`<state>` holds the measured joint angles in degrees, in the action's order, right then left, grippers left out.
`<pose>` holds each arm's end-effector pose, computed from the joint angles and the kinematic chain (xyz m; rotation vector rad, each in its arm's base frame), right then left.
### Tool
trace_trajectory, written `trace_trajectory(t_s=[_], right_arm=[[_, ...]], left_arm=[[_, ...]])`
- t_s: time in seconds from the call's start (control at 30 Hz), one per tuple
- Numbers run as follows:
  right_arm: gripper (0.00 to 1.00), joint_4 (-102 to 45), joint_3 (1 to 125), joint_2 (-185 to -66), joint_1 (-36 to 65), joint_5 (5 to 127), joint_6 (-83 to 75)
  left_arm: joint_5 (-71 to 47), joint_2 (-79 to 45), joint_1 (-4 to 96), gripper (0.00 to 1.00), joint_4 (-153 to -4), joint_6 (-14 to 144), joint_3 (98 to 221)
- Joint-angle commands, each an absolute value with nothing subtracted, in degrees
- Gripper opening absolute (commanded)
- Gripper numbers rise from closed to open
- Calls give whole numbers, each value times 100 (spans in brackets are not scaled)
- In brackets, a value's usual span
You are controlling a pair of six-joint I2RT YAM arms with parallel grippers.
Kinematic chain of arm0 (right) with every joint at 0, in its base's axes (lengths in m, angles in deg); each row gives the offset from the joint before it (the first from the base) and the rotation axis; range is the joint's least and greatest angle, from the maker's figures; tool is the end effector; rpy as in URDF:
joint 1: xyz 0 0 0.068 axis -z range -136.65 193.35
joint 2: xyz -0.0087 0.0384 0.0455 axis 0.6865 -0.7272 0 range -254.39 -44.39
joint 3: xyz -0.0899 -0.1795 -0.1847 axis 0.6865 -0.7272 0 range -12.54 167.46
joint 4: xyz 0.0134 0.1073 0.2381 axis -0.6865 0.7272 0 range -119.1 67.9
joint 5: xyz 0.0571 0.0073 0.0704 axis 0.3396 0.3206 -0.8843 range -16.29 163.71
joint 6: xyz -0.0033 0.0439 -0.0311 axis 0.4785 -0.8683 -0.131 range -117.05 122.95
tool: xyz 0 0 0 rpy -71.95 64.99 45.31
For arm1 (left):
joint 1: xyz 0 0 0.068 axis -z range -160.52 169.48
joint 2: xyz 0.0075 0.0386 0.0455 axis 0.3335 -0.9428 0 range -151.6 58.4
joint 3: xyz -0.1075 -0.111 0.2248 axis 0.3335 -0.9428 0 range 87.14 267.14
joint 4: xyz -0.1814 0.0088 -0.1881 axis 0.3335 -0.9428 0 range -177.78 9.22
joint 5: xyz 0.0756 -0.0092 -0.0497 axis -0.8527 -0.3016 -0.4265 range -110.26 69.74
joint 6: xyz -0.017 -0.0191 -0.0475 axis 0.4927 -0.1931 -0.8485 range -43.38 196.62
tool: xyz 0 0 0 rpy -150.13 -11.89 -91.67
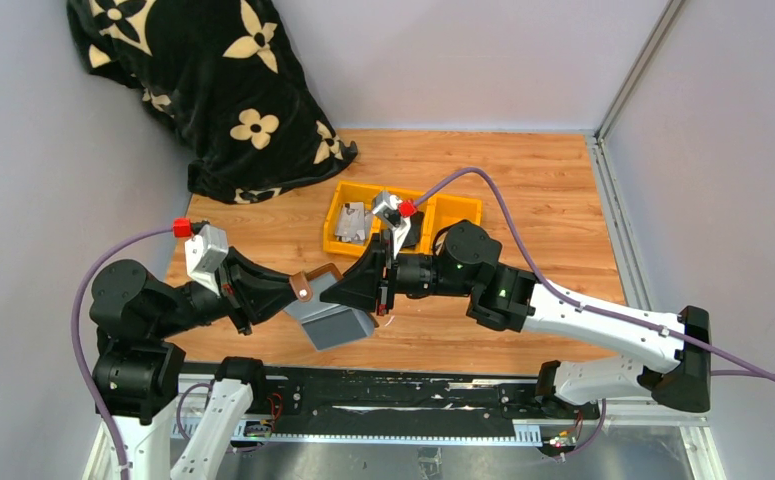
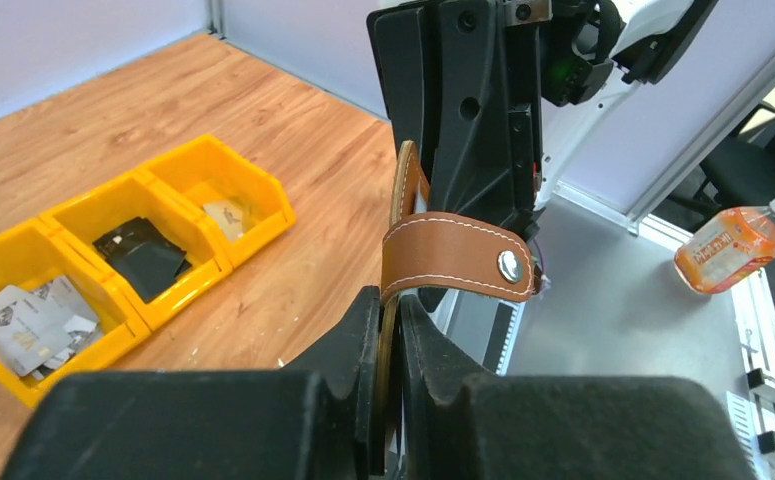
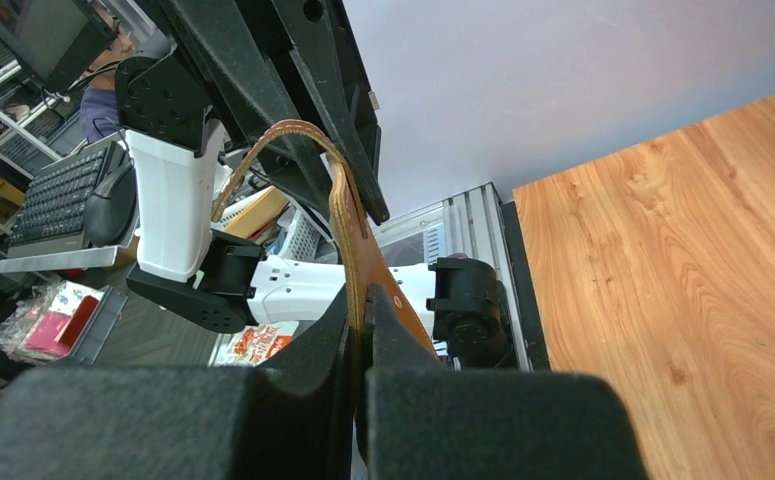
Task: Take the credit cards out of the card holder
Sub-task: Open the card holder at the center of the board.
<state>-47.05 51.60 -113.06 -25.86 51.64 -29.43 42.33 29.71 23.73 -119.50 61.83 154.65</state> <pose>0.0858 0.2638 0.4248 -0.8484 1.3428 1.7039 0.0297 -0.0339 0.4407 0.7398 1.5119 -1.1000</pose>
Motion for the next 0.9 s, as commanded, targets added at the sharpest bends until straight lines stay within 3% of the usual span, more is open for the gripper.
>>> trace_trajectory(t_s=[0.0,0.07,0.13,0.17,0.2,0.3,0.37,0.57,0.87], right_arm=[[0,-5008,5381,-11291,-2589,5028,-3026],[0,-5063,5373,-11303,-2580,5005,-3048],[0,-5127,5352,-11311,-2582,4908,-3084],[1,-5180,5335,-11319,-2582,4809,-3087],[8,-5230,5299,-11321,-2582,4722,-3105],[42,-5534,5047,-11262,-2581,4350,-3121],[50,-5868,4762,-11185,-2581,3900,-3075],[54,-6637,3875,-10798,-2582,3239,-3048],[52,-6348,3393,-10110,-2583,3592,-2467]], left_arm=[[4298,2970,2370,12,-12034,6283,15352],[4306,3016,2370,10,-12038,6345,15281],[4210,3084,2370,0,-12042,6430,15248],[4164,3077,2372,0,-12042,6439,15250],[4166,3038,2370,0,-12038,6429,15286],[4178,2770,2374,0,-12064,6380,15577],[4160,2507,2370,0,-12045,6307,15930],[4205,1982,2370,0,-11799,5726,16661],[4236,2086,2370,0,-10449,4225,16420]])
